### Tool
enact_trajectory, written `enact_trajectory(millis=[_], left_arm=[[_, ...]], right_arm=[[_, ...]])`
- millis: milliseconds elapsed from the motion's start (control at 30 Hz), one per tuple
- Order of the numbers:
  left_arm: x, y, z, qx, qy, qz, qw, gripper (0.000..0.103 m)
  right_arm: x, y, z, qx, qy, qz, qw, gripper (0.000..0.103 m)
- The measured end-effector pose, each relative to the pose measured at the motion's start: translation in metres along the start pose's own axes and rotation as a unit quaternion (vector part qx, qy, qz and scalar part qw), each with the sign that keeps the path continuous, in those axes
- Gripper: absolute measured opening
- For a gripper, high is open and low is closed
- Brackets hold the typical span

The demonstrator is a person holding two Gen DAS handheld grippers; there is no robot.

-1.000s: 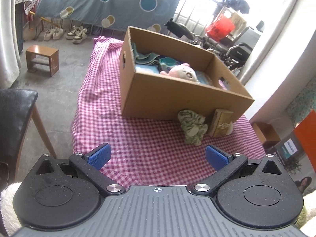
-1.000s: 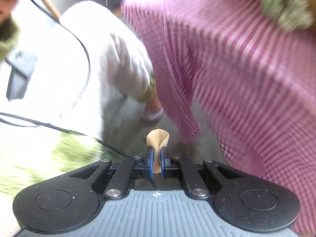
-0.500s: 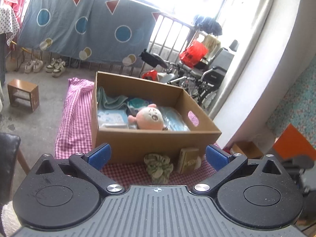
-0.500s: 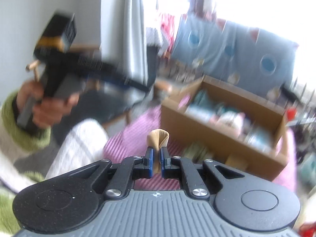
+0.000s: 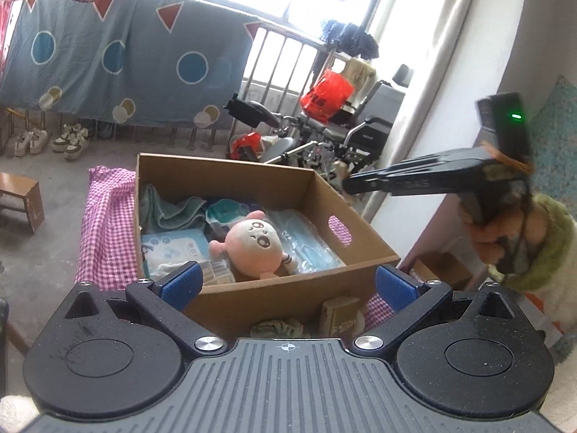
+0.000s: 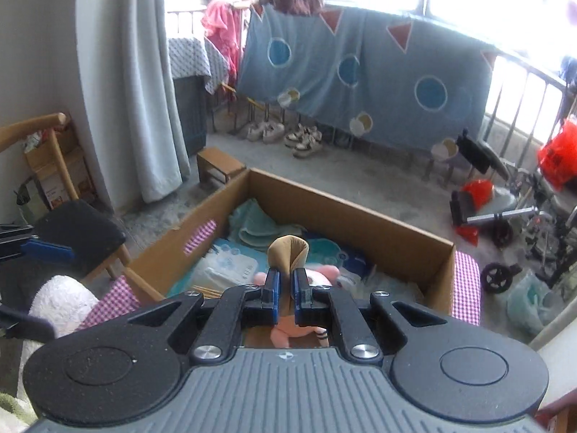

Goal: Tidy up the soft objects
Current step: 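Lower the tan disc into the box beside the plush toy and release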

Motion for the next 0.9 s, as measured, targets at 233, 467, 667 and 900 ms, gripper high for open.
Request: enact_trajectory(millis=[233, 467, 667, 900], left_arm=[[0.007, -0.026, -0.008, -0.017, 0.0, -0.023, 0.9996, 0.103], [0.007, -0.037, -0.014, -0.014, -0.001, -0.041, 0.9991, 0.103], [0.007, -0.042, -0.016, -0.009, 0.002, -0.051, 0.9986, 0.103], [0.003, -0.037, -0.011, -0.007, -0.001, -0.052, 0.9986, 0.103]], right_arm=[[-0.013, -0.122, 0.04, -0.02, -0.014, -0.144, 0.989, 0.008], [-0.031, -0.184, 0.064, -0.017, -0.041, -0.205, 0.978, 0.012], [-0.031, -0.195, 0.077, -0.029, -0.055, -0.21, 0.976, 0.035], [-0.023, -0.17, 0.084, -0.033, -0.073, -0.174, 0.982, 0.053]])
Point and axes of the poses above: each gripper's, at about its wrist camera, not at the fingertips, and y roughly against the way its jaws point, z to its right, x to its top, the point moved 5 cm from there along -y, roughly the way its jaws point, and after that the axes turned 9 degrees about -z, right-handed, at the moved point
